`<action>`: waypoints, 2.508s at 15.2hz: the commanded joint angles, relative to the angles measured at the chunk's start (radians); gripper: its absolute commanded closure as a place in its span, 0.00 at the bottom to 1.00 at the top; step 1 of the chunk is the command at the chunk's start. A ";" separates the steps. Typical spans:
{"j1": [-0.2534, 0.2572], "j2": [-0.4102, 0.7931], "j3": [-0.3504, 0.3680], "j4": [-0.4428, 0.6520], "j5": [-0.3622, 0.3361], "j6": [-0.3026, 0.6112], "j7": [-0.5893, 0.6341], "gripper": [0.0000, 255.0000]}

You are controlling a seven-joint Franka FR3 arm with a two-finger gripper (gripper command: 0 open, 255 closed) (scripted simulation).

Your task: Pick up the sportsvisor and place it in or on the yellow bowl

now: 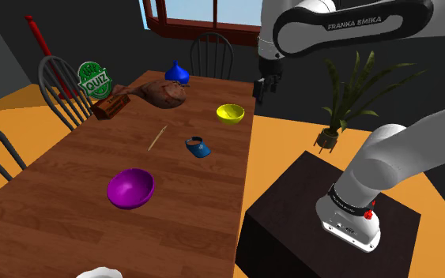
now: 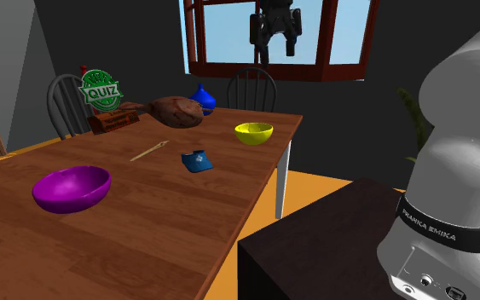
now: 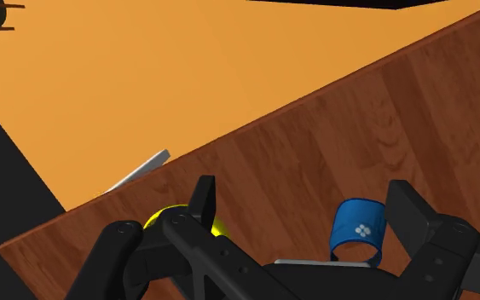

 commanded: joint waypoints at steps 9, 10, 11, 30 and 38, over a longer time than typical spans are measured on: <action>-0.028 0.354 0.087 0.067 -0.055 0.274 0.206 0.00; -0.030 0.393 0.093 0.083 -0.067 0.294 0.229 0.00; -0.032 0.432 0.099 0.100 -0.080 0.314 0.251 0.00; 0.069 1.198 0.040 0.696 -0.306 0.437 0.575 0.00; 0.073 1.278 0.019 0.714 -0.329 0.499 0.589 0.00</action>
